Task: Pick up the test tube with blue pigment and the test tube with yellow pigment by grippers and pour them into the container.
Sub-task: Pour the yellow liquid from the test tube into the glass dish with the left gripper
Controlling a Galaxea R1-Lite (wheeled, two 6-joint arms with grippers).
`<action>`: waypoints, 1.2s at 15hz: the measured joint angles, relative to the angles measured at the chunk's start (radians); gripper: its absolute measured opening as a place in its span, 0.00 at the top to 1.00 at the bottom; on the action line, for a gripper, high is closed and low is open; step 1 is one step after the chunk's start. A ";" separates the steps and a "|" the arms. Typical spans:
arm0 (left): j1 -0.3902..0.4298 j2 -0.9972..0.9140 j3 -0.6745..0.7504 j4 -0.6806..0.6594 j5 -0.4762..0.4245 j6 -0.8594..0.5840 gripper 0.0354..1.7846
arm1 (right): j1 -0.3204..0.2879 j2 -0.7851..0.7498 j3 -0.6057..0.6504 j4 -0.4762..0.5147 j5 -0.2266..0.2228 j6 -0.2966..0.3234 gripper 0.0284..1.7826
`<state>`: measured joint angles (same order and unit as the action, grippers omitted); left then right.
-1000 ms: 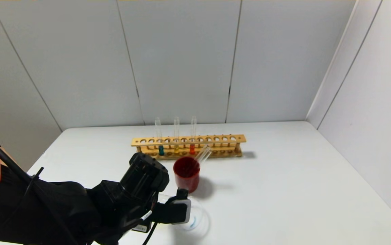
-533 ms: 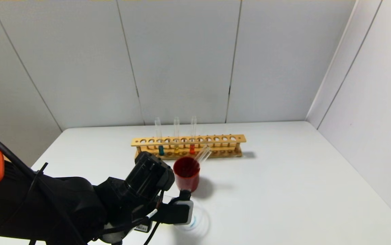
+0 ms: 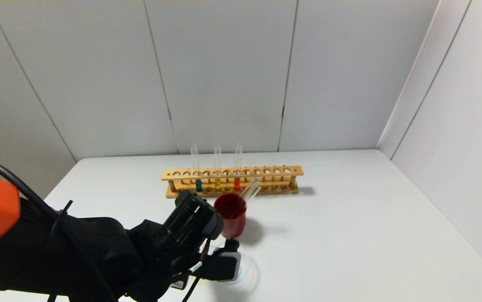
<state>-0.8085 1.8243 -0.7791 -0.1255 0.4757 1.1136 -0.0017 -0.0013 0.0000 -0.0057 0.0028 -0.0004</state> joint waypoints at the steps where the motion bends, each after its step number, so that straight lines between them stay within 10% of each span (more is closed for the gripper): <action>1: -0.001 0.007 -0.003 0.001 0.001 0.000 0.83 | 0.000 0.000 0.000 0.000 0.000 0.000 0.02; 18: -0.006 0.106 -0.094 0.052 0.018 0.000 0.83 | 0.000 0.000 0.000 0.000 0.000 0.000 0.02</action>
<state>-0.8149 1.9300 -0.8732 -0.0734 0.4940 1.1132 -0.0017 -0.0013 0.0000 -0.0053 0.0028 -0.0009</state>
